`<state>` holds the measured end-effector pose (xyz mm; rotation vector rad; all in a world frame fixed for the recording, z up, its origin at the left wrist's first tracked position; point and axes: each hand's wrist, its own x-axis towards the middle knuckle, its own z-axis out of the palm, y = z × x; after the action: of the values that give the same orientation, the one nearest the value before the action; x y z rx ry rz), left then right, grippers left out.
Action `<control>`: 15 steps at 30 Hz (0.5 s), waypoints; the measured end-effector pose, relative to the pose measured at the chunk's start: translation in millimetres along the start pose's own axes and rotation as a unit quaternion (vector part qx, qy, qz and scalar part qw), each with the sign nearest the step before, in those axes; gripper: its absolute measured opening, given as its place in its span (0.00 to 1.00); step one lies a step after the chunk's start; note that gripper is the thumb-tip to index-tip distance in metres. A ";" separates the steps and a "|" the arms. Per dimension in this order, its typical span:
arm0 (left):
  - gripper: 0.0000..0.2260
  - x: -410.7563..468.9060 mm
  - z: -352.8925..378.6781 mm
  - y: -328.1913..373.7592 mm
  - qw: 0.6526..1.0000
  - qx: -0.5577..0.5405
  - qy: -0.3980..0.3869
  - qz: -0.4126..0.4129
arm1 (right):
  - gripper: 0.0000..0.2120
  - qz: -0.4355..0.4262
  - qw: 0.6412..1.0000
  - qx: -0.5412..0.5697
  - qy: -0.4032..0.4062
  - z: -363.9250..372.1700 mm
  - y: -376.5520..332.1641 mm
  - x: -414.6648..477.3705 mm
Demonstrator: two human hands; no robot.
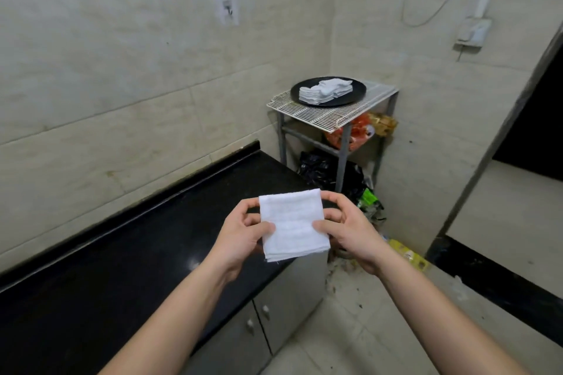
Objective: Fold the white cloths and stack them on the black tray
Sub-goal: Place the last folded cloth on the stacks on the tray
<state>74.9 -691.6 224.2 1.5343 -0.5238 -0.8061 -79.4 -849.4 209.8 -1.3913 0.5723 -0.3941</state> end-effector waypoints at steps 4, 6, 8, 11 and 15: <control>0.19 28.4 48.9 9.8 1.000 0.010 -0.013 0.010 | 0.25 -0.017 1.000 -0.012 0.021 -54.9 -7.6 15.6; 0.19 45.9 68.9 11.0 1.000 0.014 -0.022 0.011 | 0.24 -0.018 0.999 -0.014 0.028 -77.4 -7.9 25.9; 0.19 69.9 91.7 10.5 0.999 0.012 -0.030 0.011 | 0.24 -0.014 0.999 -0.015 0.041 -103.6 -7.2 38.8; 0.19 118.3 129.5 9.4 0.999 0.002 -0.048 0.013 | 0.25 -0.011 0.997 -0.033 0.067 -151.1 -6.9 74.1; 0.19 200.8 176.8 19.9 0.997 -0.015 -0.067 0.020 | 0.27 -0.016 0.993 -0.061 0.102 -210.9 -26.2 137.2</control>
<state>75.9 -959.4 207.8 1.4443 -0.6355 -0.8856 -92.0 -1101.9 199.1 -1.4892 0.7511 -0.5386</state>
